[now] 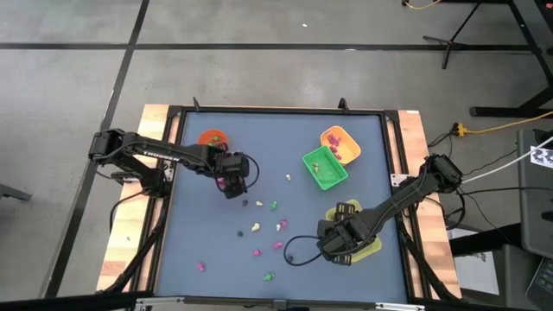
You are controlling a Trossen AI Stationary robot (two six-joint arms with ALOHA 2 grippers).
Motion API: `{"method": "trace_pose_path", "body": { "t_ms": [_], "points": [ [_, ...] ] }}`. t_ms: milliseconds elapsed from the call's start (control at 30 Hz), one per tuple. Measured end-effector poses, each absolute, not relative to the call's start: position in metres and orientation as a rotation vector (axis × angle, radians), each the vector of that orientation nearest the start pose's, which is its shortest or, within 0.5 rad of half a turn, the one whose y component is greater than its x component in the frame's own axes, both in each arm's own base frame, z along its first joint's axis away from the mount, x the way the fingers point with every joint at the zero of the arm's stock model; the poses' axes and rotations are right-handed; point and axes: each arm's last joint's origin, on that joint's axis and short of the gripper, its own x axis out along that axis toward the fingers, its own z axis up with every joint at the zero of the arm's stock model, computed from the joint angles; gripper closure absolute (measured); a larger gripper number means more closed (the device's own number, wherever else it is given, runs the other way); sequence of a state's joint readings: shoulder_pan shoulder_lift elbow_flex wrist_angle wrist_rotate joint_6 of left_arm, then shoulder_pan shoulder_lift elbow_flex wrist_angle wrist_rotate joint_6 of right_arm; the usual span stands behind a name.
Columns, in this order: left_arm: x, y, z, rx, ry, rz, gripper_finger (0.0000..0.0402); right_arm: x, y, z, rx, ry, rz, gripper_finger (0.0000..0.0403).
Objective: Sort Halloween decoration
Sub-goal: Put the black skull toy into the light yellow bin
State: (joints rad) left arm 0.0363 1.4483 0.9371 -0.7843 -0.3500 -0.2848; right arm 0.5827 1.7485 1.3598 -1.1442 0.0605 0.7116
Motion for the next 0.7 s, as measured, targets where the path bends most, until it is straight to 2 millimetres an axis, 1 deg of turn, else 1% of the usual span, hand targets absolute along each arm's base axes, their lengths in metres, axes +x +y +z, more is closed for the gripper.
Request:
{"method": "trace_pose_path", "body": {
  "t_ms": [533, 700],
  "points": [
    [0.2598, 0.0191, 0.2077, -0.049, 1.184, 0.503, 0.0227, 0.2697, 0.1755, 0.2295, 0.09, 1.486, -0.11, 0.0132],
    [0.2598, 0.0191, 0.2077, -0.05, 1.184, 0.503, 0.0227, 0.2739, 0.1792, 0.2393, 0.125, 1.466, -0.069, 0.0132]
  ]
}}
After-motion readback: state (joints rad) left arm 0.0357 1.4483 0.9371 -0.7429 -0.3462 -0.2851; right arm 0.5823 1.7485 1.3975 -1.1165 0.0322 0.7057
